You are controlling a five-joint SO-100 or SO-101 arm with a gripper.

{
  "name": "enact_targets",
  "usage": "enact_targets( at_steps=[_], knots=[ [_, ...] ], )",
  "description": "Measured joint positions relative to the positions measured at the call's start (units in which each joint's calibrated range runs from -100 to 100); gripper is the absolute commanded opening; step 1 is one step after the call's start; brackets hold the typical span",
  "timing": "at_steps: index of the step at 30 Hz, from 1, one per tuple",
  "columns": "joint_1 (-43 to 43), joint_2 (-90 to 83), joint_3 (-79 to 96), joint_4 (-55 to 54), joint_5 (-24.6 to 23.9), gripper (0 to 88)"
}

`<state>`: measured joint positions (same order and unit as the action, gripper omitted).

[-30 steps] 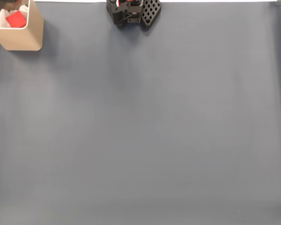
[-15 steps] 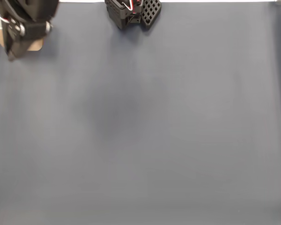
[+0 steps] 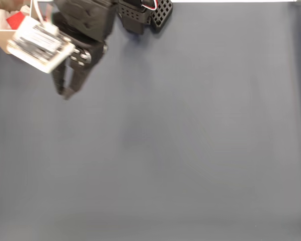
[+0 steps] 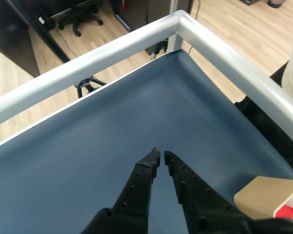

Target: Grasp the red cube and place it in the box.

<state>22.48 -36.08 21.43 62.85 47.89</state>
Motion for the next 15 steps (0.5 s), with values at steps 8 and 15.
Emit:
enact_targets(
  at_steps=[8,15],
  knots=[
    [-8.9,-5.04,6.69,-0.16,0.49,0.0],
    [-15.88,-9.99,14.2,-1.03,0.24,0.0]
  ],
)
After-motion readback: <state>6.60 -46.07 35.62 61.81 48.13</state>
